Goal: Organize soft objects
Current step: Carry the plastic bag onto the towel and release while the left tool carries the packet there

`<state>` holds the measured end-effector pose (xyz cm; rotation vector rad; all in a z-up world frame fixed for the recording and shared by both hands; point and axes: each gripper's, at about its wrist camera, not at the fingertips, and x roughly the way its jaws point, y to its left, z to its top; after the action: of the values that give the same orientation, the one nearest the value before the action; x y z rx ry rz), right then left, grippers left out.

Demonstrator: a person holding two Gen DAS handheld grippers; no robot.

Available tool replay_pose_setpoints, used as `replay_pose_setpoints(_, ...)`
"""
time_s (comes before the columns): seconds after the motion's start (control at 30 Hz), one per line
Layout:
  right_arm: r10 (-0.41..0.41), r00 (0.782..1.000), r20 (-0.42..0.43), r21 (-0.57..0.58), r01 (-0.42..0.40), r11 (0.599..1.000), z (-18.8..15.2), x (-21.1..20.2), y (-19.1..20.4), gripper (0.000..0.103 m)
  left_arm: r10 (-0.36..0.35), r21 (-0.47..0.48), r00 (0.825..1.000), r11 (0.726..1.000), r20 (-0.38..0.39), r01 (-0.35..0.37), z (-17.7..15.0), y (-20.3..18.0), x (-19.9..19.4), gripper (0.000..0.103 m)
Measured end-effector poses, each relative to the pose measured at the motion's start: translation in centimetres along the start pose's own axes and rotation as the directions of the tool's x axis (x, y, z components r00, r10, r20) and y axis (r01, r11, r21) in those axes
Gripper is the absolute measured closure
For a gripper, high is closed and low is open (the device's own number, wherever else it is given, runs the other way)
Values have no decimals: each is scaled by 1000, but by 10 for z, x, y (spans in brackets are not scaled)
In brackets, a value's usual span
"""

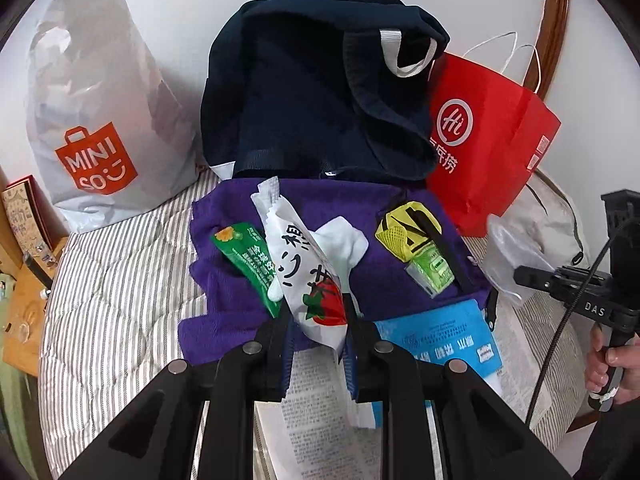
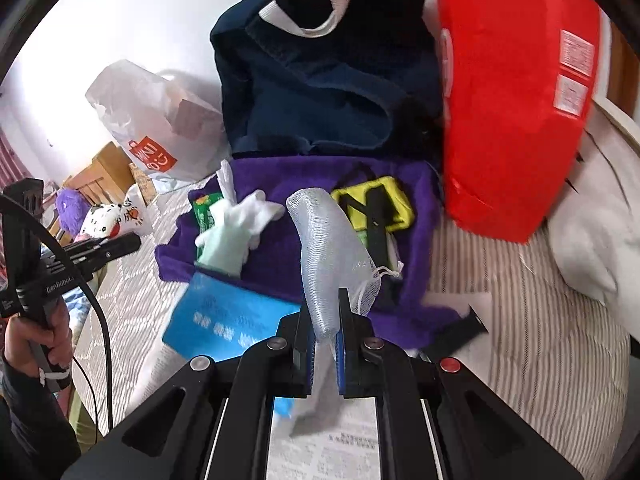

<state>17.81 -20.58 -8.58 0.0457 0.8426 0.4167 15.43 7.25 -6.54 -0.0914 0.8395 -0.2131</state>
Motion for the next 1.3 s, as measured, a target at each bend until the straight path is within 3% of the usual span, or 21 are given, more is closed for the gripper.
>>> replay_pose_setpoints(0.4, 7, 996, -84, -40, -10, 999, 39, 69, 20, 95, -1, -11, 1000, 1000, -22, 1, 14, 19, 17, 84)
replay_pose_setpoints(0.83, -9, 981, -194, -38, 1, 999, 47, 130, 23, 92, -5, -33, 999, 999, -36, 4, 19, 35, 30, 83)
replay_pose_setpoints(0.9, 3, 980, -199, -39, -11, 999, 47, 132, 24, 86, -8, -33, 999, 999, -38, 7, 18, 36, 31, 83)
replay_pose_setpoints(0.93, 10, 979, -204, -43, -19, 999, 47, 132, 24, 79, -8, -32, 999, 999, -40, 7, 18, 35, 32, 83)
replay_pose_setpoints(0.97, 12, 979, -205, -45, -22, 999, 47, 132, 25, 64, -7, -31, 999, 999, -43, 6, 18, 35, 33, 83)
replay_pose_setpoints(1.03, 13, 980, -198, -58, -25, 998, 47, 131, 28, 47, -10, -33, 999, 999, -47, 8, 19, 35, 35, 83)
replay_pose_setpoints(1.2, 13, 979, -206, -71, -28, 997, 46, 127, 30, 47, -13, -26, 998, 1000, -57, 11, 19, 30, 39, 83)
replay_pose_setpoints(1.3, 30, 979, -203, -65, -44, 997, 45, 122, 29, 37, -12, -18, 998, 1000, -61, 11, 18, 26, 38, 83)
